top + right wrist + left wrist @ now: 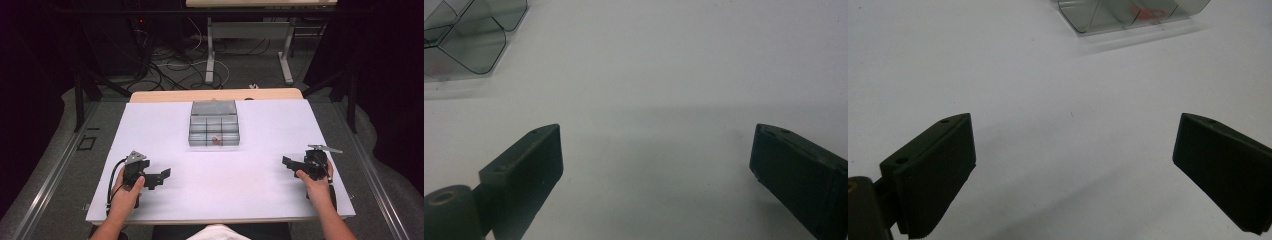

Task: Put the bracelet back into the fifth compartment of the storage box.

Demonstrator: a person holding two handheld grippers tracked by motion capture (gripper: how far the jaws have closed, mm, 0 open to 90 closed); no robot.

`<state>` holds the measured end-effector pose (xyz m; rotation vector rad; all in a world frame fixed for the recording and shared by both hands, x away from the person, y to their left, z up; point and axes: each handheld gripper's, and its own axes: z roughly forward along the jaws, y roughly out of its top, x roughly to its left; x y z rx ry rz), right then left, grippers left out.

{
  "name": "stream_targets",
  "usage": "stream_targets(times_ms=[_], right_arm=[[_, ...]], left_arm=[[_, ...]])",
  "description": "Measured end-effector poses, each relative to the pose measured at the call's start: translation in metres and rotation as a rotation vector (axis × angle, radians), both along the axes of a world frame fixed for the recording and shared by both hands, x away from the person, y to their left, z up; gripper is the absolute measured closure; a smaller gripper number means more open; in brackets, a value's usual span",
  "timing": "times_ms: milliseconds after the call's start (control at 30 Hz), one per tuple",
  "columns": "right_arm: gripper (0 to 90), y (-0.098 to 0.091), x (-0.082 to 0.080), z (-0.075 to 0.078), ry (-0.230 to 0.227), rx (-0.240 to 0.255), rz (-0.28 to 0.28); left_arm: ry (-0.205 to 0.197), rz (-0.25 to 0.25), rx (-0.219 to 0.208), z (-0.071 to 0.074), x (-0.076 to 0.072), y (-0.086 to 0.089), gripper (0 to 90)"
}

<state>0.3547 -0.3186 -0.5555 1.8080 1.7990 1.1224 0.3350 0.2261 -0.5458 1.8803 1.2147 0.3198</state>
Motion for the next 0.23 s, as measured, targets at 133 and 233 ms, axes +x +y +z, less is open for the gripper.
stream_targets(times_ms=[133,233], right_arm=[[6.5,0.0011,-0.0003,-0.0002,-0.002,-0.002,0.005],[6.5,0.0015,-0.0002,-0.0002,-0.003,-0.004,0.006]], left_arm=[[-0.001,0.001,-0.002,0.0,-0.0001,0.0001,3.6],[0.0,0.001,-0.003,0.0002,-0.0001,0.0004,3.6]])
